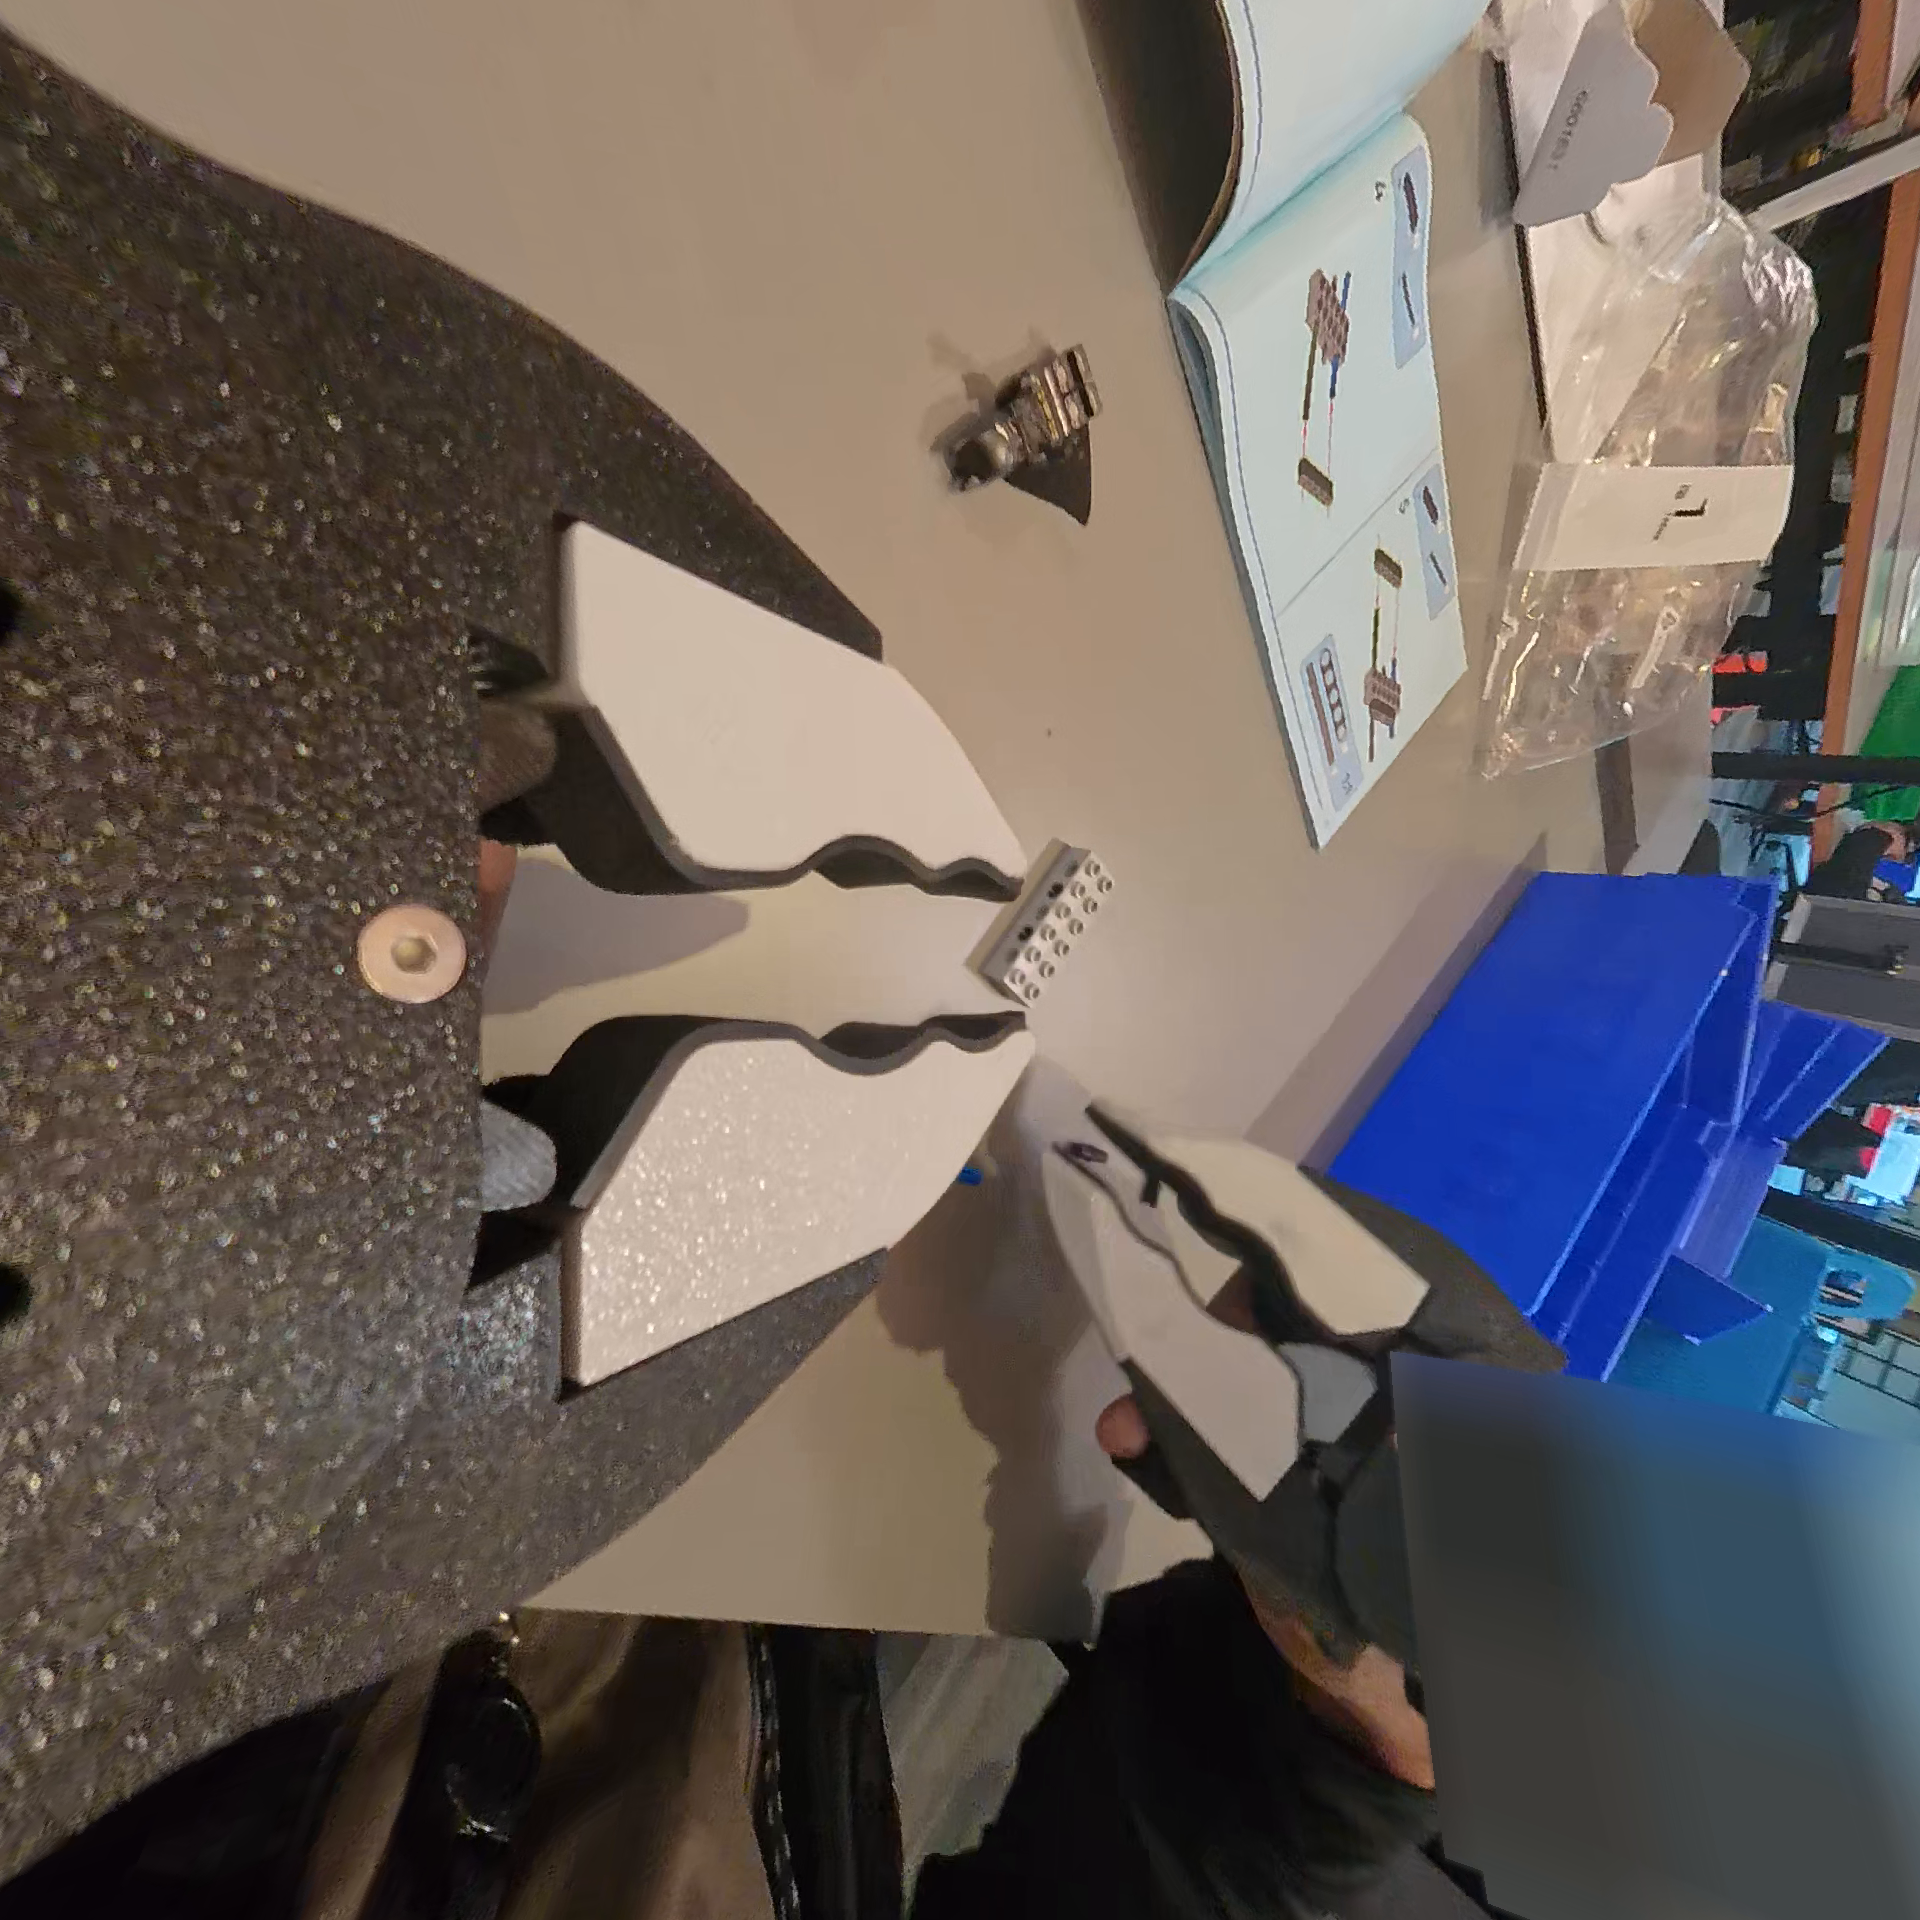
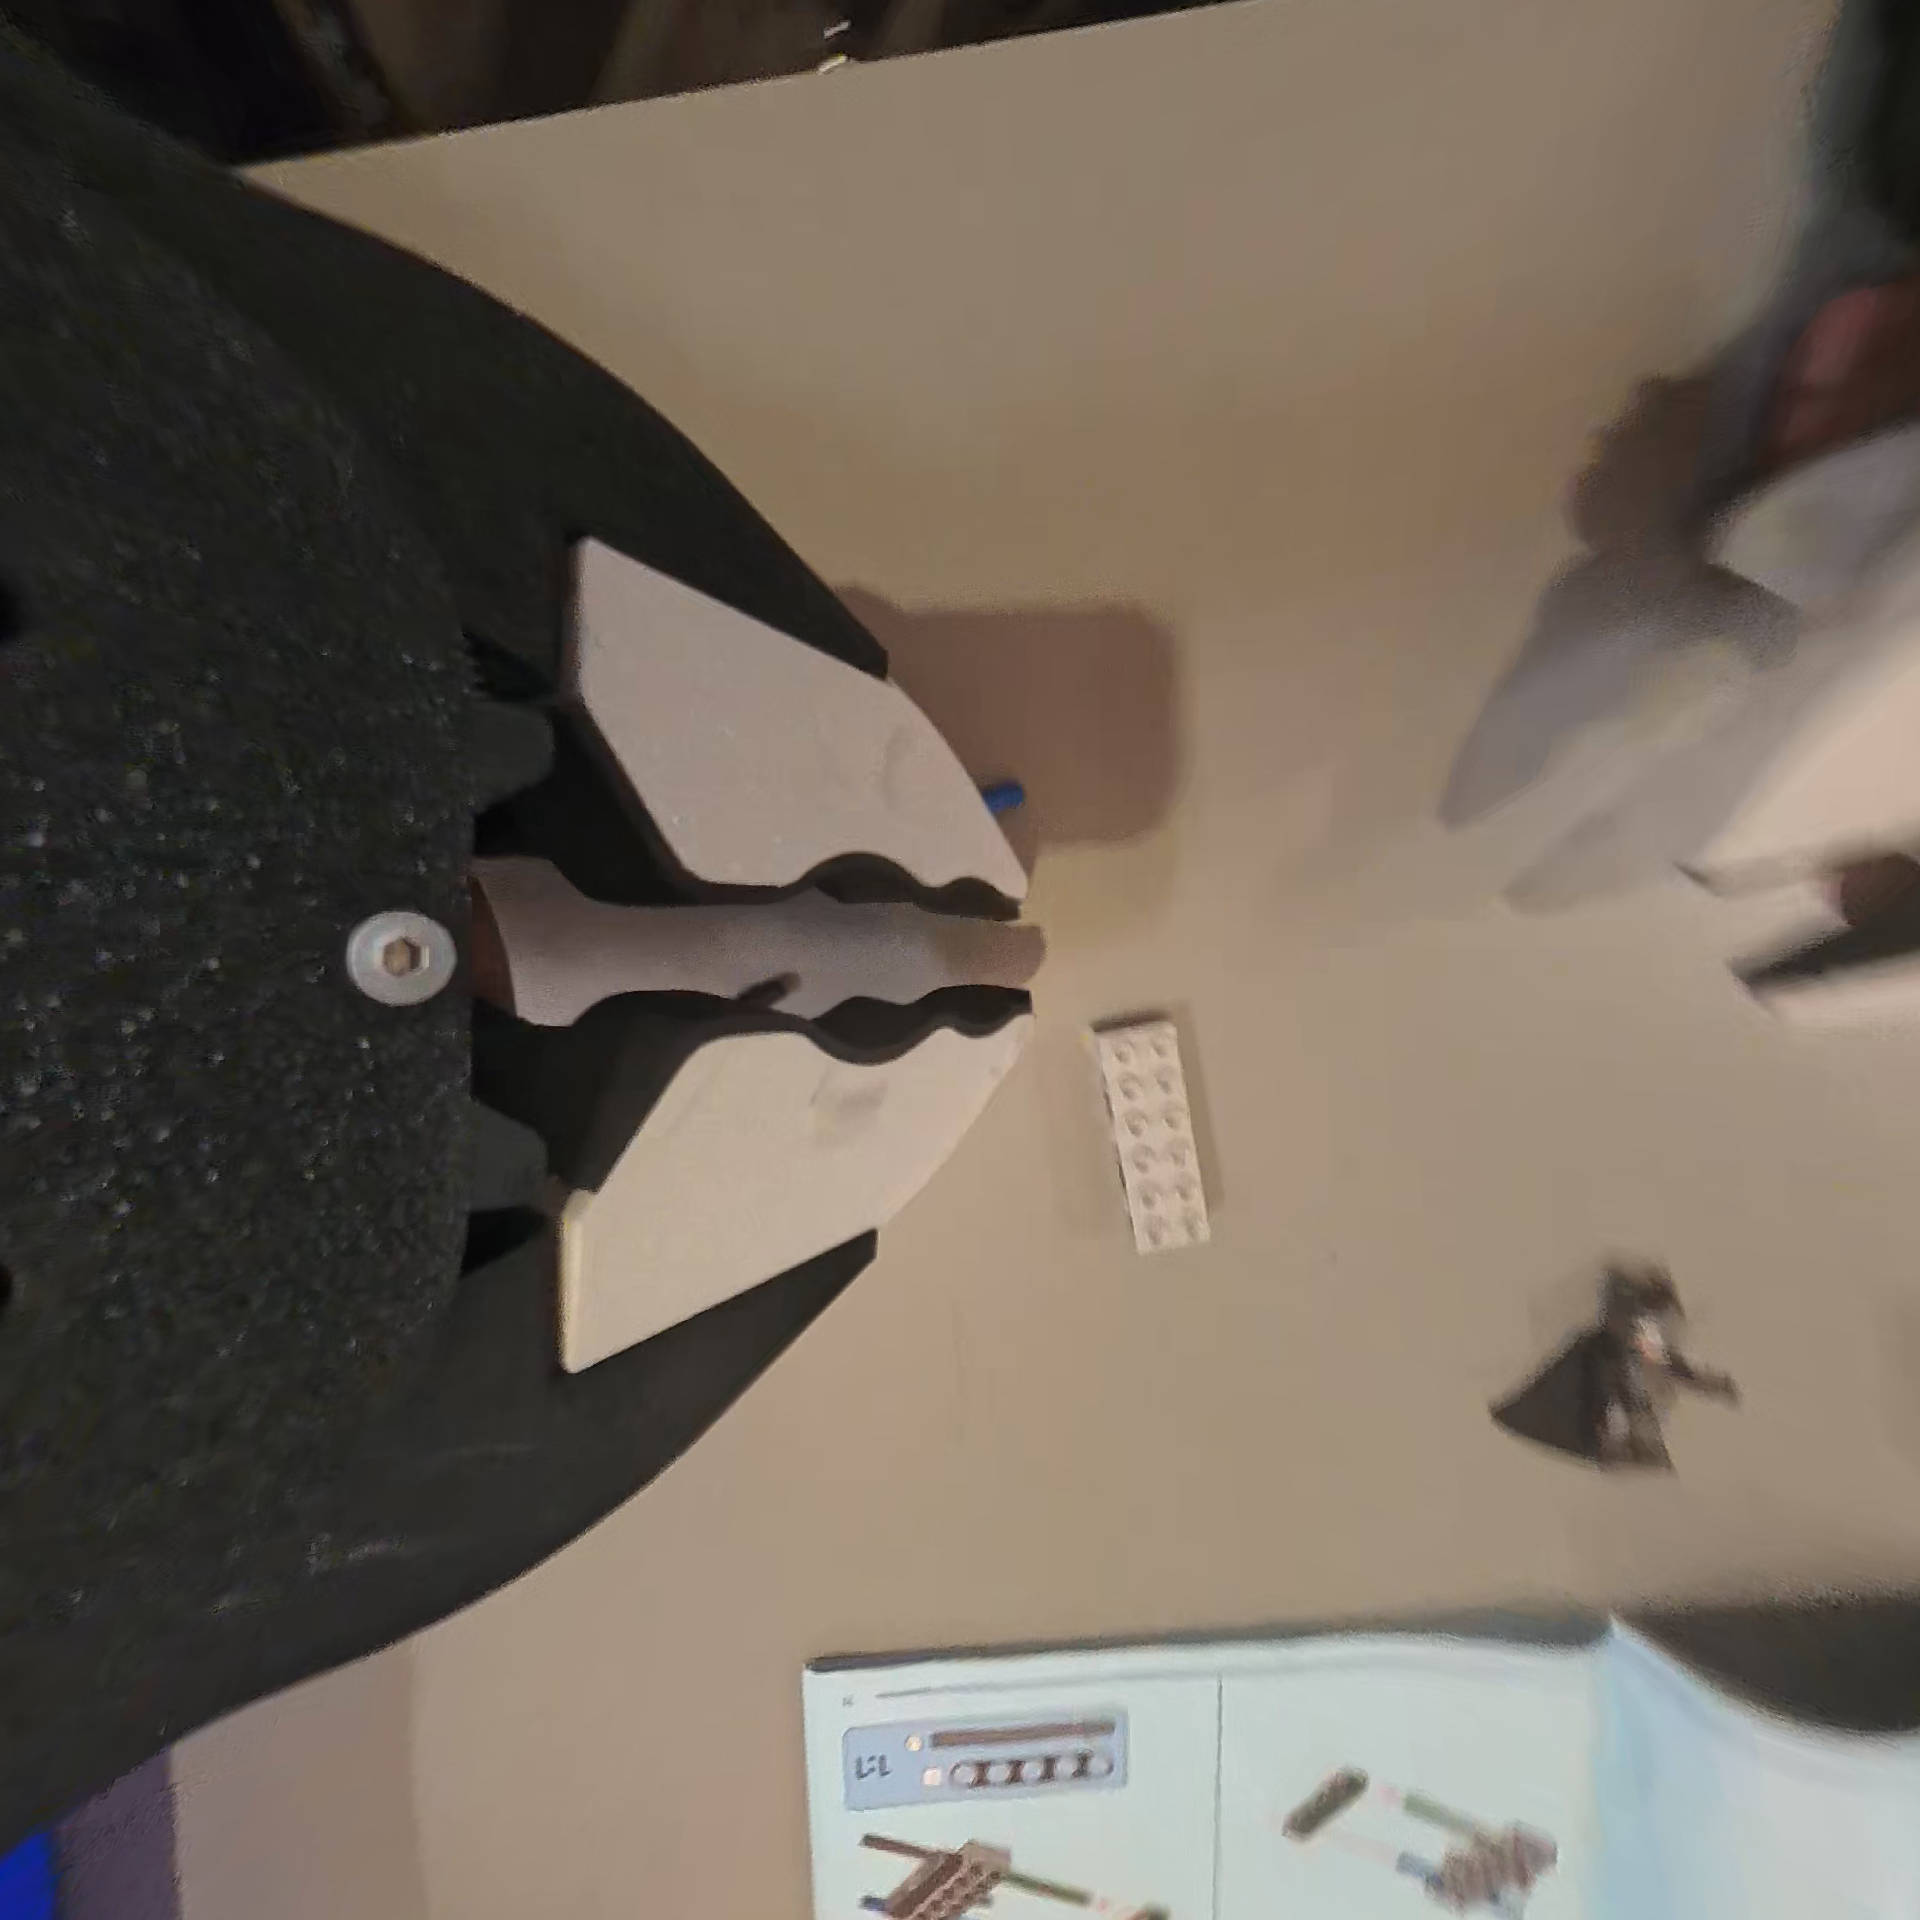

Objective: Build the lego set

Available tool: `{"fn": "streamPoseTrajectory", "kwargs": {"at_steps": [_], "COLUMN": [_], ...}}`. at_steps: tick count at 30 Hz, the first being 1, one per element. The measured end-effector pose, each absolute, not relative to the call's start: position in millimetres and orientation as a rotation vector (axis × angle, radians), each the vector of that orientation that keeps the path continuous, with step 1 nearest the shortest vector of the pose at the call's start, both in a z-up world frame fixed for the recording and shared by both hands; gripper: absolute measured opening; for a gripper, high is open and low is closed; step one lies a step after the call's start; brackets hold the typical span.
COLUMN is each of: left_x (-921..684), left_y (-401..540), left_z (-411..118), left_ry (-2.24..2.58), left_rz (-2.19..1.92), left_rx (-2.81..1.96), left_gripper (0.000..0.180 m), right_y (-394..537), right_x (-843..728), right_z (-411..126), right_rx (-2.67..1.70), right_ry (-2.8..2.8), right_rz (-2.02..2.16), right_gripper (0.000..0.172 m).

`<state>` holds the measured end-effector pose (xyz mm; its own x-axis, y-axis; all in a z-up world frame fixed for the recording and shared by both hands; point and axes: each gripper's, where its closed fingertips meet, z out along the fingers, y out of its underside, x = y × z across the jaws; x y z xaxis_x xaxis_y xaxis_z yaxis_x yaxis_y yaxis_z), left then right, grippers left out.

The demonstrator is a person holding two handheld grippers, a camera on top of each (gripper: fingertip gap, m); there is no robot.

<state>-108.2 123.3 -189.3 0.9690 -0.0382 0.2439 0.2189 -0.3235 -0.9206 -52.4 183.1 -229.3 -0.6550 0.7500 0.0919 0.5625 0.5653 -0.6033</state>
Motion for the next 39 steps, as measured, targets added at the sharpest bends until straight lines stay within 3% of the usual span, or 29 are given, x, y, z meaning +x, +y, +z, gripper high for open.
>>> {"fn": "streamPoseTrajectory", "kwargs": {"at_steps": [6, 10, 14, 18, 25, 27, 30, 37, 39], "left_x": [-74.3, -44.2, -23.0, -10.3, 7.9, 20.5, 30.5, 45.1, 46.5], "left_y": [142.8, 157.5, 164.5, 158.5, 138.8, 133.0, 134.2, 136.0, 138.6], "left_z": [-184.9, -174.1, -164.5, -156.8, -138.6, -142.7, -152.3, -158.6, -159.7], "left_ry": [-0.072, -0.016, 0.067, 0.165, 0.296, 0.375, 0.479, 0.563, 0.542], "left_rz": [-0.311, -0.436, -0.525, -0.545, -0.686, -0.737, -0.629, -0.610, -0.665], "left_rx": [-1.859, -1.779, -1.710, -1.654, -1.533, -1.557, -1.592, -1.618, -1.637], "left_gripper": [0.021, 0.022, 0.025, 0.016, 0.023, 0.040, 0.047, 0.022, 0.018], "right_y": [182.2, 175.3, 177.1, 180.6, 180.2, 184.7, 185.4, 196.5, 198.5], "right_x": [-92.1, -101.8, -98.4, -86.9, -50.3, -41.4, -33.8, -36.0, -38.5], "right_z": [-164.0, -98.4, -68.5, -52.6, -26.8, -20.3, -16.5, -24.7, -26.3], "right_rx": [-1.359, -1.364, -1.354, -1.261, -1.008, -0.951, -0.916, -1.011, -1.054], "right_ry": [-1.944, -1.458, -1.117, -0.906, -0.685, -0.614, -0.611, -0.524, -0.535], "right_rz": [1.340, 1.932, 2.284, 2.462, 2.779, 2.814, 2.824, 2.781, 2.766], "right_gripper": [0.006, 0.001, 0.000, 0.001, 0.004, 0.005, 0.005, 0.011, 0.031]}}
